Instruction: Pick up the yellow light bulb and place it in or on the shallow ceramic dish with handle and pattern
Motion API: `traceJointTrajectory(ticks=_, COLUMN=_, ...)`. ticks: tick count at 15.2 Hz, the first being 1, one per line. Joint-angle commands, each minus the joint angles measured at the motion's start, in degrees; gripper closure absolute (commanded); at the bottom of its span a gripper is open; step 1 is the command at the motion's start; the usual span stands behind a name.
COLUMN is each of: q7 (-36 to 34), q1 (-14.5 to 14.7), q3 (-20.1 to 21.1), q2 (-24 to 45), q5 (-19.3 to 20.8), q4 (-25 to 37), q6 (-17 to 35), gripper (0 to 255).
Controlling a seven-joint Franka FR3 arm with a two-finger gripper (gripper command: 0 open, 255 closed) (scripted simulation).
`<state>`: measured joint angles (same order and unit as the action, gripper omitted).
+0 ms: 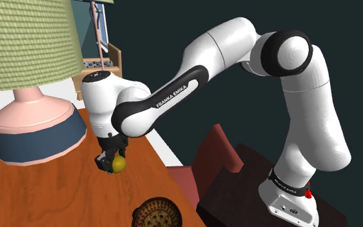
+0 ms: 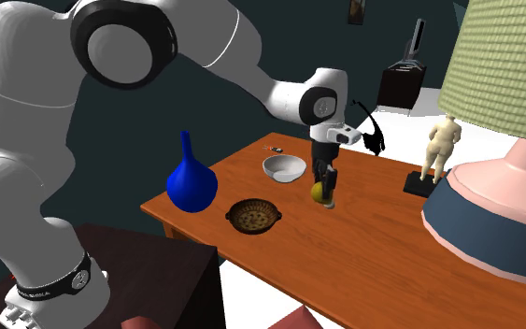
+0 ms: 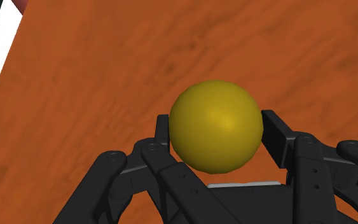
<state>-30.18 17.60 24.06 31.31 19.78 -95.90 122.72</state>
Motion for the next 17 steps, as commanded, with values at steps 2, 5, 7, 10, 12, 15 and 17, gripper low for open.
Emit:
traceJointTrajectory(ticks=2, q7=0.41, q1=-0.13, q3=0.40, q2=-1.08, q5=-0.63, q4=0.69, q6=-1.69, gripper=255)
traceJointTrajectory(ticks=5, q7=-0.85, q1=-0.37, q3=1.45, q2=-5.01, q5=-1.62, q4=-4.47, q6=-0.43, gripper=255)
traceJointTrajectory(ticks=7, q7=-2.13, q1=-0.46, q3=2.47, q2=-8.53, q5=-2.60, q4=-9.37, q6=1.04, gripper=255)
traceJointTrajectory(ticks=10, q7=-3.88, q1=-0.38, q3=4.09, q2=-13.61, q5=-4.39, q4=-16.04, q6=2.88, gripper=255)
traceJointTrajectory(ticks=12, q7=-4.91, q1=-0.17, q3=5.23, q2=-16.92, q5=-5.82, q4=-20.10, q6=3.89, gripper=255)
traceJointTrajectory(ticks=15, q7=-6.30, q1=0.39, q3=7.01, q2=-21.79, q5=-8.34, q4=-25.66, q6=5.07, gripper=255)
traceJointTrajectory(ticks=17, q7=-7.12, q1=0.95, q3=8.24, q2=-24.99, q5=-10.27, q4=-29.02, q6=5.64, gripper=255)
